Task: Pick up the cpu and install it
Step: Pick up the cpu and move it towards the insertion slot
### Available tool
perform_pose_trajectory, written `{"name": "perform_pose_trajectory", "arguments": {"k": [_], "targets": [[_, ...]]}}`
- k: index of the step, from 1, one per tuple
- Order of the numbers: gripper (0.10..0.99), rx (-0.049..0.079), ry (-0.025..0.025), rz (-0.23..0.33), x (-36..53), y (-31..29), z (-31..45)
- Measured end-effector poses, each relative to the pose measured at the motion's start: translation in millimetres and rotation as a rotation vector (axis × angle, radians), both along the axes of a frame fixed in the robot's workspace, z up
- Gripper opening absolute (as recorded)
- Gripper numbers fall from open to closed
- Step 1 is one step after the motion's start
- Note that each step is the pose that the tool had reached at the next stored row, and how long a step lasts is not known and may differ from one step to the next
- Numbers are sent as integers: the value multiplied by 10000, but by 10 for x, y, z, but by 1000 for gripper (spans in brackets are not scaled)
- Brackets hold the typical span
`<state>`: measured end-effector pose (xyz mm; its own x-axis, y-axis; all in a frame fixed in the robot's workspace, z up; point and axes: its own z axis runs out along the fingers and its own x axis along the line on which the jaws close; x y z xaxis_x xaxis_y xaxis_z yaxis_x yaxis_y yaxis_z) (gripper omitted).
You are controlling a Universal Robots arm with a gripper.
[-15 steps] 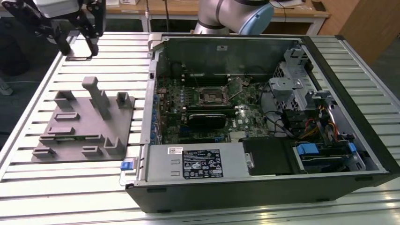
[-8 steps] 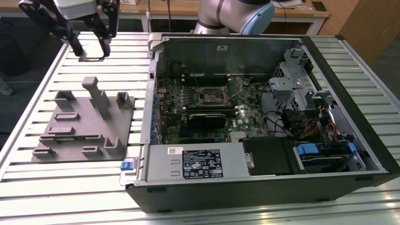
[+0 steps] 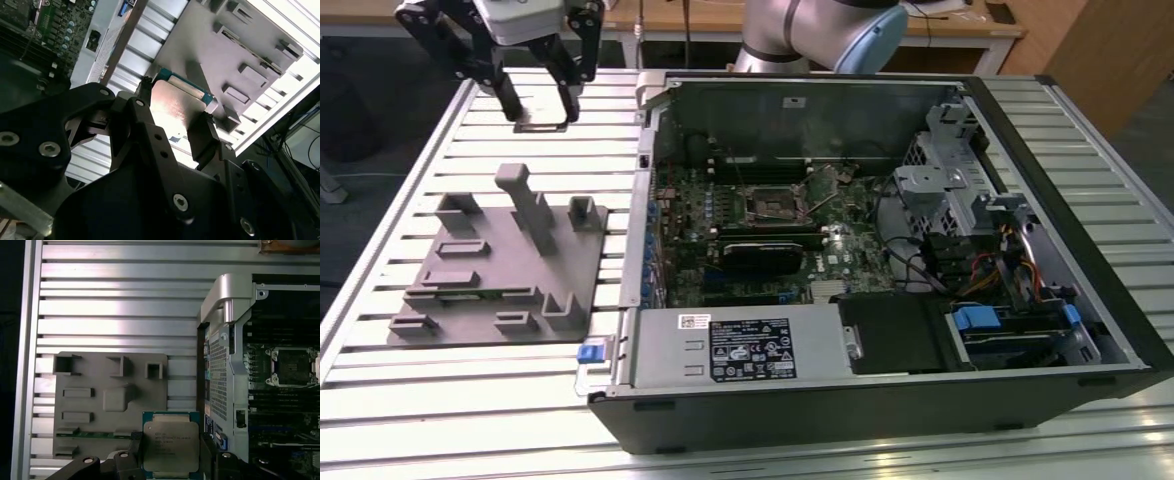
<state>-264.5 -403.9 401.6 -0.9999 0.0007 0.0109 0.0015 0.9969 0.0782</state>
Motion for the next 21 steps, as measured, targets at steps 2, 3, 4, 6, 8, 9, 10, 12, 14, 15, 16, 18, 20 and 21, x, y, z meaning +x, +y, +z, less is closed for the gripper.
{"name": "perform_pose_trajectory", "arguments": {"k": [2, 3, 4, 6, 8, 9, 10, 12, 14, 15, 16, 18, 20, 21], "targets": [[541, 4, -1, 0, 41, 0, -4], [541, 5, -1, 1, 59, 0, -6], [541, 5, -1, 0, 77, 0, -8], [541, 6, 0, 1, 112, 0, -12], [541, 8, 0, 0, 147, 0, -16], [541, 8, 0, 0, 165, 0, -17], [541, 8, 0, 0, 184, 0, -20], [541, 9, -1, 0, 224, 0, -24], [541, 10, -1, 0, 264, 0, -28], [541, 10, -1, 0, 284, 0, -29], [541, 10, -1, 0, 304, 0, -31], [541, 9, 0, 0, 348, 0, -34], [541, 10, 0, 0, 399, 0, -37], [541, 10, 0, 0, 424, 0, -38]]}}
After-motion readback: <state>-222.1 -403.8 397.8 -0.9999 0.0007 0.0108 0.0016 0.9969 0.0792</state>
